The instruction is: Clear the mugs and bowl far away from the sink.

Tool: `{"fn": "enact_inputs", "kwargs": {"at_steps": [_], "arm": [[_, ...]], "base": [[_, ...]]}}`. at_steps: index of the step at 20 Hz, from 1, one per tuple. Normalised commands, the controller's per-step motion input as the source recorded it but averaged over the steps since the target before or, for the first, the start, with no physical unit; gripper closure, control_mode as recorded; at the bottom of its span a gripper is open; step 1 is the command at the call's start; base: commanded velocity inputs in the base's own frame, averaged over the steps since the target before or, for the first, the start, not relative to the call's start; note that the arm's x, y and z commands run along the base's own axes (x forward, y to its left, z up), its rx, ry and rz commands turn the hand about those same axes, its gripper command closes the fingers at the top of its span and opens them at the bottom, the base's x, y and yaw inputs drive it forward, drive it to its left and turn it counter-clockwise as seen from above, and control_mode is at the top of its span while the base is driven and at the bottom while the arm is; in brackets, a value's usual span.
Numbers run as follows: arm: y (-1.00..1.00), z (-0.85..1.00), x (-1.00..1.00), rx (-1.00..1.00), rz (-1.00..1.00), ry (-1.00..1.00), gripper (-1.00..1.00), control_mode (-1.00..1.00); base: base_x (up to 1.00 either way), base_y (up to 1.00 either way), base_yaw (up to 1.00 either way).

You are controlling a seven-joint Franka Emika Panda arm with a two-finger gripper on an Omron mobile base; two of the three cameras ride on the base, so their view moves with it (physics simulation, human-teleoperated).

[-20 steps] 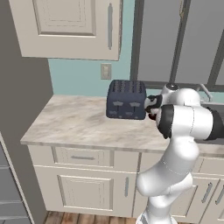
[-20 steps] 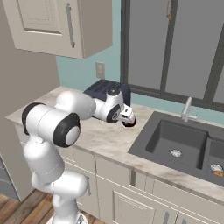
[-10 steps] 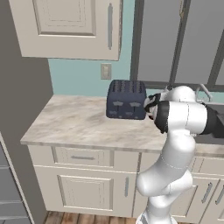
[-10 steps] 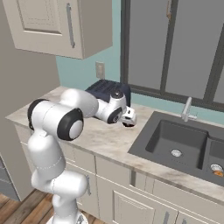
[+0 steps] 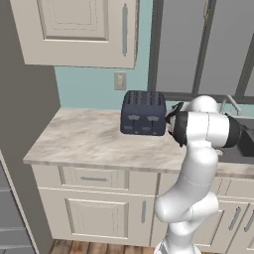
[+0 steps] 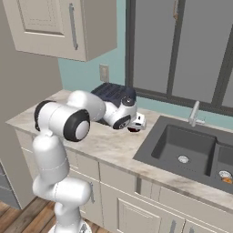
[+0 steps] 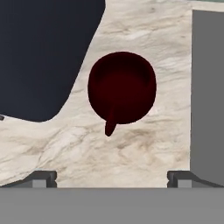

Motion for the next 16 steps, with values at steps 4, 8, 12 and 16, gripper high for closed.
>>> {"fn": "enact_inputs", "kwargs": {"at_steps": [4, 8, 12, 16], "arm": [[0.0, -0.09, 0.24, 0.0, 0.03, -0.05, -1.0, -1.0], [0.0, -0.13, 0.27, 0.0, 0.03, -0.05, -1.0, -1.0], [0.0, -0.18, 0.3, 0.0, 0.03, -0.03, -1.0, -1.0], [0.0, -0.26, 0.32, 0.0, 0.03, -0.02, -1.0, -1.0]], "base": [[0.0, 0.0, 0.0], [0.0, 0.0, 0.0], [0.0, 0.0, 0.0], [0.0, 0.0, 0.0]]}}
